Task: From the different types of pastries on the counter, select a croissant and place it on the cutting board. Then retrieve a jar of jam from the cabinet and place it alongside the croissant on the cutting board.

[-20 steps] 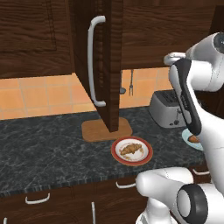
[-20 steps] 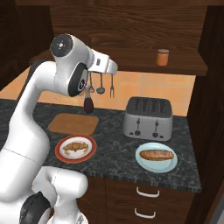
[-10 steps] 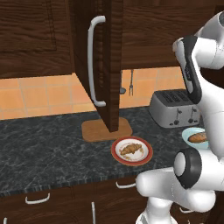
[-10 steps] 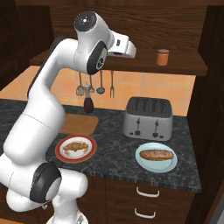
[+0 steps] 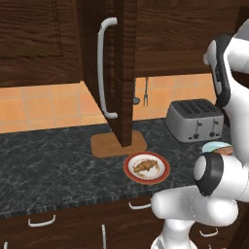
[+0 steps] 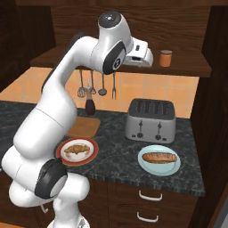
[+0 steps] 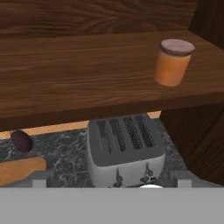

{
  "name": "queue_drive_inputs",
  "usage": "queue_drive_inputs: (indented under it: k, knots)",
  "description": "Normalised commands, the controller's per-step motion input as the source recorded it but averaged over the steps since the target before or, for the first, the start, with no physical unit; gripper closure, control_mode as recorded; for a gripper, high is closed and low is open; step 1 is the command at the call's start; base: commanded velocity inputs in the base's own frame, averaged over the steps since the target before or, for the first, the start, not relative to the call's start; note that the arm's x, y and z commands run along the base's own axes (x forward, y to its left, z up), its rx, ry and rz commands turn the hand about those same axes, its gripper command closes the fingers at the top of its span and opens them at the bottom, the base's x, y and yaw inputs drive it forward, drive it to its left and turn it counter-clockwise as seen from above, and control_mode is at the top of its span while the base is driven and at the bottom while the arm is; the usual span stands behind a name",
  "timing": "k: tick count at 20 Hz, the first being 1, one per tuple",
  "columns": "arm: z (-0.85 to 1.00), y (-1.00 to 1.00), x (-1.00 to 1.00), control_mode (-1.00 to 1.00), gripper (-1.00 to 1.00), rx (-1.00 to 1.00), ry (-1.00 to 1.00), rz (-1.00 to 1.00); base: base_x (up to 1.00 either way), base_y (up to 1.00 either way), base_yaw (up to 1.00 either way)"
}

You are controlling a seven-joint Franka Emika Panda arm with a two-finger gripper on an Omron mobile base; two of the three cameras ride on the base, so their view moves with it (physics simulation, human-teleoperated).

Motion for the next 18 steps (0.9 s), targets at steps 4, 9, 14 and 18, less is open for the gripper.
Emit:
queue_drive_inputs:
  k: [4,9,14,18]
  knots:
    - [0.49,-0.31,0.77,-1.0,-1.0,0.0,-0.02,-0.11,0.0,0.0,0.0]
    - [0.87,-0.82,0.63,-1.0,-1.0,0.01,-0.11,-0.15,0.0,0.0,0.0]
    - [-0.2,-0.17,0.03,-1.0,-1.0,0.22,-0.02,-0.02,0.0,0.0,0.0]
    - [-0.78,-0.35,-0.15,-1.0,-1.0,0.0,0.1,-0.03,0.0,0.0,0.0]
